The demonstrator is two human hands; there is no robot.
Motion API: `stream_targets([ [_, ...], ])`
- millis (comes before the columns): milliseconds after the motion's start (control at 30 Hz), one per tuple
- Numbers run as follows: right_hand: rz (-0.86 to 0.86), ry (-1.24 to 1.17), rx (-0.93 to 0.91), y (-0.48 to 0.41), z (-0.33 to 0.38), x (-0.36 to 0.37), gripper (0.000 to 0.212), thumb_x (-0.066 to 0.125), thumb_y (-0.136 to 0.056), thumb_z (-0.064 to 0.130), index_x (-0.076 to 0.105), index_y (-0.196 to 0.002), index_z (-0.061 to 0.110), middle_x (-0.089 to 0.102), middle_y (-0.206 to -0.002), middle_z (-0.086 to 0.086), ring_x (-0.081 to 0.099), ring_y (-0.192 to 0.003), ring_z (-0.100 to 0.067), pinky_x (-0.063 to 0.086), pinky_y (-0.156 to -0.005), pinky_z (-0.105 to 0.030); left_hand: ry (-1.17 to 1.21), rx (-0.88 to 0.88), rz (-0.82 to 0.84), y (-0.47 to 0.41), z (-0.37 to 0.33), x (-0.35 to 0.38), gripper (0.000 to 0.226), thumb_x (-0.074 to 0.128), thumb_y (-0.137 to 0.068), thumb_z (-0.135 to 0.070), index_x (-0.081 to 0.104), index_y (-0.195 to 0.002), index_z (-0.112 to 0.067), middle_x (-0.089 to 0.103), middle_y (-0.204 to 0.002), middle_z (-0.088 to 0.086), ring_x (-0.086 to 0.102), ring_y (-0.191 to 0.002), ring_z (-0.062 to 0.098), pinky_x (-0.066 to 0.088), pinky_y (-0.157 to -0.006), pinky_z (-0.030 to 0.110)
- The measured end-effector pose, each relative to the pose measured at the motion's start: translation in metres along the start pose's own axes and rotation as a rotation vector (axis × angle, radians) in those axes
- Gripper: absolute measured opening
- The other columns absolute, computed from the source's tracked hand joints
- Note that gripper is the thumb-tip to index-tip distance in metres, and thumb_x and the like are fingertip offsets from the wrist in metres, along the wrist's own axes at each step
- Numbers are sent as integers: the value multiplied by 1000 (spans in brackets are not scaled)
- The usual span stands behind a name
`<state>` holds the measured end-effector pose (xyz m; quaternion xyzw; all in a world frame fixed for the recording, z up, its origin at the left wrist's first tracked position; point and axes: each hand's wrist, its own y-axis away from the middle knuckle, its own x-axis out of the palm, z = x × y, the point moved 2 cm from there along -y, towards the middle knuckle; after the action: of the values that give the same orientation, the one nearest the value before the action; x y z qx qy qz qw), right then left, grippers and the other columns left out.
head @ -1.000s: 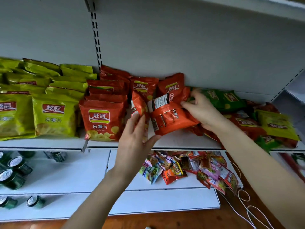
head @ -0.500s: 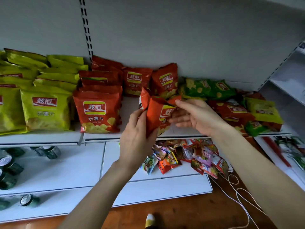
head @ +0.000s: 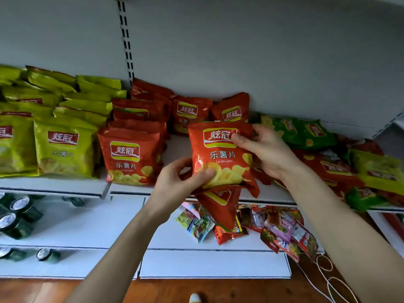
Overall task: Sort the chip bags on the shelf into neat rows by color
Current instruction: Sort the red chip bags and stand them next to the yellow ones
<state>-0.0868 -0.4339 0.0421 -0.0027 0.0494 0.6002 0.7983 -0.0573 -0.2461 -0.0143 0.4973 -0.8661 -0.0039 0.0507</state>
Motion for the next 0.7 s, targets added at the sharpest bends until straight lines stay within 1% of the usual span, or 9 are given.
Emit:
stream_targets([
  [100, 198, 20, 116, -13, 2, -8, 49, 67, -64, 24, 56, -111, 19, 68, -104, 0, 68, -90, -11, 56, -65, -25, -19, 4, -31, -7, 2, -2, 28, 81, -69, -23, 65, -92, -24, 73, -88, -6, 71, -85, 15, 57, -68, 25],
  [167, 251, 80, 130, -22, 3, -13, 49, 68, -62, 21, 55, -109, 22, 68, -102, 2, 68, -88, -11, 57, -62, -28, -11, -6, -76, -11, 3, -1, 35, 82, -69, -25, 65, -99, -20, 72, -92, -5, 70, -84, 13, 57, -67, 24],
  [233, 202, 91, 86, -33, 1, -17, 46, 69, -60, 17, 55, -103, 24, 67, -98, 3, 68, -84, -11, 58, -60, -30, -16, 16, -164, -15, 3, -2, 57, 85, -60, -39, 64, -108, -15, 71, -97, -3, 69, -86, 13, 56, -67, 22],
  [267, 148, 69, 51, -41, 1, -19, 46, 70, -60, 16, 55, -102, 24, 66, -98, 3, 67, -84, -11, 57, -59, -28, -34, 39, -211, -15, 1, -3, 60, 82, -58, -43, 64, -108, -15, 70, -96, -3, 68, -86, 11, 55, -66, 19],
  [333, -10, 12, -31, -60, -1, -28, 44, 73, -63, 14, 54, -102, 23, 65, -100, 1, 65, -89, -15, 57, -64, -29, -49, 61, -272, -13, 1, -6, 55, 72, -61, -43, 64, -107, -15, 68, -96, -4, 67, -87, 9, 56, -66, 19],
  [433, -204, 137, -153, -92, -6, -39, 42, 76, -72, 18, 51, -105, 25, 62, -110, -1, 61, -102, -18, 53, -85, -41, -110, 47, -307, -7, 5, -10, 31, 73, -77, -22, 64, -106, -14, 65, -97, -7, 65, -86, 6, 56, -68, 18],
  [533, -201, 277, -196, -125, -15, -24, 52, 76, -74, 21, 49, -118, 16, 57, -118, -2, 57, -107, -18, 51, -90, -41, -157, 62, -306, -1, 8, -11, 20, 69, -83, -10, 64, -100, -19, 60, -95, -13, 63, -82, -1, 52, -63, 11],
  [600, -167, 324, -204, -144, -23, -2, 53, 77, -73, 19, 50, -118, 11, 57, -116, -3, 57, -106, -18, 50, -90, -37, -173, 71, -302, 3, 9, -12, 20, 68, -83, -8, 63, -98, -21, 59, -94, -16, 63, -79, -9, 51, -62, 10],
  [700, -168, 536, -237, -166, -37, 25, 52, 77, -73, 20, 52, -114, 3, 59, -117, -10, 56, -108, -24, 45, -88, -31, -182, 77, -325, 5, 10, -14, 20, 67, -84, -8, 62, -95, -24, 59, -94, -16, 63, -80, -4, 52, -64, 10],
])
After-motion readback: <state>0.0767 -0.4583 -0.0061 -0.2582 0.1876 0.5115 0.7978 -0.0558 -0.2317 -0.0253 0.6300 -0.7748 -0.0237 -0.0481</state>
